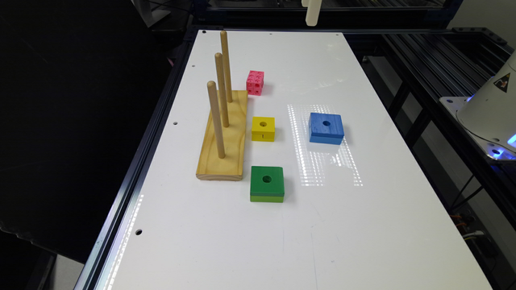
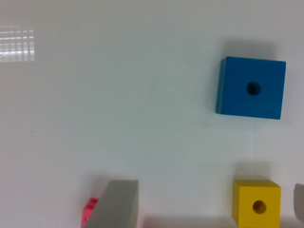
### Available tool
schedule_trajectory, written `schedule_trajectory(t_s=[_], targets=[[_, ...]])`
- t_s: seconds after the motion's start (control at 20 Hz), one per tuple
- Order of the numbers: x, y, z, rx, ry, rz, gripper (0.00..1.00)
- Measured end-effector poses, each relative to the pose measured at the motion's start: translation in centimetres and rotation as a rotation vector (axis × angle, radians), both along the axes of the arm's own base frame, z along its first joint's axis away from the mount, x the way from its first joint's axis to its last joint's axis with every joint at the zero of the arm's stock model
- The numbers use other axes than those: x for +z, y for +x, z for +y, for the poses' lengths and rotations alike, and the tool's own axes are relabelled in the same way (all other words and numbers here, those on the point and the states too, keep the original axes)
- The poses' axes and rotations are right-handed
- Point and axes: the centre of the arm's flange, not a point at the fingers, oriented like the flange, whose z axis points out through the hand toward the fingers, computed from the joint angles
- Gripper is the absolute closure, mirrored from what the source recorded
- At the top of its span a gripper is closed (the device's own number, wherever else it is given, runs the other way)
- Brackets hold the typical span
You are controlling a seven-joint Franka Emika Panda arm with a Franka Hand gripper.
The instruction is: Pick up pink block.
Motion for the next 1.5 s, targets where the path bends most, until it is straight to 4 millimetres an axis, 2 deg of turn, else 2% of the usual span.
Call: schedule_trajectory(t_s=[0.3, 0.5, 0.7, 0.85, 1.05, 1.5], targets=[[0.0, 1.9, -1.3, -0.001, -0.003, -0.007, 0.0], [-0.2, 3.9, -3.9, 0.001, -0.005, -0.009, 0.0], [-0.7, 5.0, -6.6, 0.003, -0.006, -0.005, 0.0], [-0.9, 4.9, -8.7, 0.003, -0.008, -0.003, 0.0], [-0.9, 4.5, -10.1, 0.004, -0.009, -0.003, 0.0], [-0.9, 4.4, -10.5, 0.004, -0.009, -0.003, 0.0]])
